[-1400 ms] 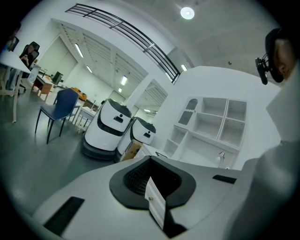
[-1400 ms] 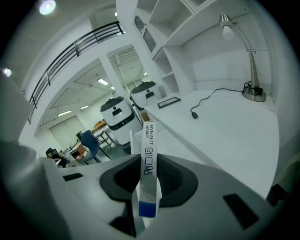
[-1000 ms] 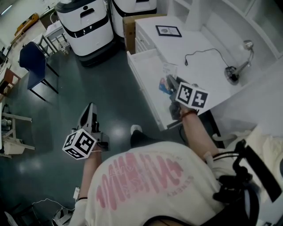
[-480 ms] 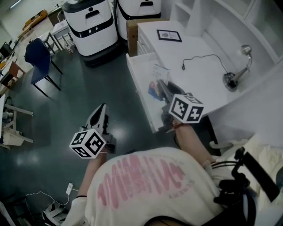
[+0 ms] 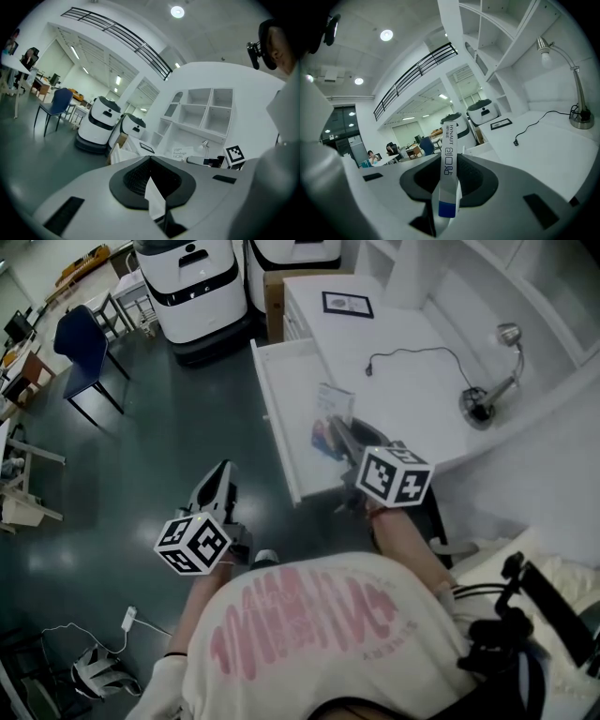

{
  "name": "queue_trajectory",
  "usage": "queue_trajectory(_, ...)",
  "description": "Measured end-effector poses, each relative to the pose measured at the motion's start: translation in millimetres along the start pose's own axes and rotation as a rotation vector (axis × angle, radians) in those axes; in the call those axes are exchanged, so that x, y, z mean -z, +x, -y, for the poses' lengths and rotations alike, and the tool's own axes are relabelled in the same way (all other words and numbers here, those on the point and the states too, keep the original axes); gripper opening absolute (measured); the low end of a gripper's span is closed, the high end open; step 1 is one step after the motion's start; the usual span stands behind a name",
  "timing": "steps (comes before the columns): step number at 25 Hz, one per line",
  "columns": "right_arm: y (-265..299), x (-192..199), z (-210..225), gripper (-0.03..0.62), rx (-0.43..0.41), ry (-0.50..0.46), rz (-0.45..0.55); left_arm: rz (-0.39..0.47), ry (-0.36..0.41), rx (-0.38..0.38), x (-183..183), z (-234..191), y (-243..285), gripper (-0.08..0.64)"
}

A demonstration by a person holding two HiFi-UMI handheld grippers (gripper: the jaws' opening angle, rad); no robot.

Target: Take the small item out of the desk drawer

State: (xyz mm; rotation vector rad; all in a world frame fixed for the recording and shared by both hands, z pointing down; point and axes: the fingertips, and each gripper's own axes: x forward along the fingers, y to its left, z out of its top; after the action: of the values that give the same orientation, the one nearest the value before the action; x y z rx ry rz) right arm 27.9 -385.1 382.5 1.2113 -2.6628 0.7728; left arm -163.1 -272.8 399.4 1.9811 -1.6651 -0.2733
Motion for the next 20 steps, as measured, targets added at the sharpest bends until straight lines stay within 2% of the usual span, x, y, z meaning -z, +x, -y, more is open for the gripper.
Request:
queue_trajectory(8, -36.0, 16.0, 26.6, 0.101, -0.015, -0.026, -0.034, 0.030, -0.018, -0.039, 26.3, 27.5, -6.5, 0.029)
queue_trajectory(20, -50.9, 29.5, 28.6, 0.100, -0.056, -0.050, -0.067, 0.060, -0.020, -0.080, 41.6, 45.3, -27.4, 0.029)
